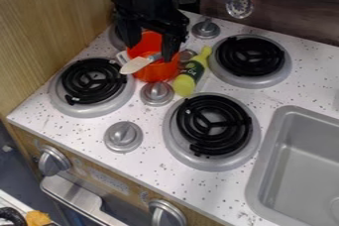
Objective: Put the yellow bottle in the orange pot
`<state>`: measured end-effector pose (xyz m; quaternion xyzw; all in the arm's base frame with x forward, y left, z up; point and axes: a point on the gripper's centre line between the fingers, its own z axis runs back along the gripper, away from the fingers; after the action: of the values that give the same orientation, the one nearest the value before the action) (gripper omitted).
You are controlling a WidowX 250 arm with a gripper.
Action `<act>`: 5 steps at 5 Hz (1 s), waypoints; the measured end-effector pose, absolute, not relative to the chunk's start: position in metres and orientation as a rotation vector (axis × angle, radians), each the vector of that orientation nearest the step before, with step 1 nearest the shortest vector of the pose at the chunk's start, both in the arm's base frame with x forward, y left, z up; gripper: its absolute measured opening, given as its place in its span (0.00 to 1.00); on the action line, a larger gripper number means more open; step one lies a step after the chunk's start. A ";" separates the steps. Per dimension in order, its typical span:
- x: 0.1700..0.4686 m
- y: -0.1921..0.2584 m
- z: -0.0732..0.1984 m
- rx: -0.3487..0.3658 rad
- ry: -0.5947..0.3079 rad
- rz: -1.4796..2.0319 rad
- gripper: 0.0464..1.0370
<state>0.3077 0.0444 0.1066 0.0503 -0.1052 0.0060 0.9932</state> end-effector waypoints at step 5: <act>0.347 -0.001 0.099 0.150 -0.115 0.114 0.96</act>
<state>0.3468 -0.0013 0.0990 0.0746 -0.0572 0.0570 0.9939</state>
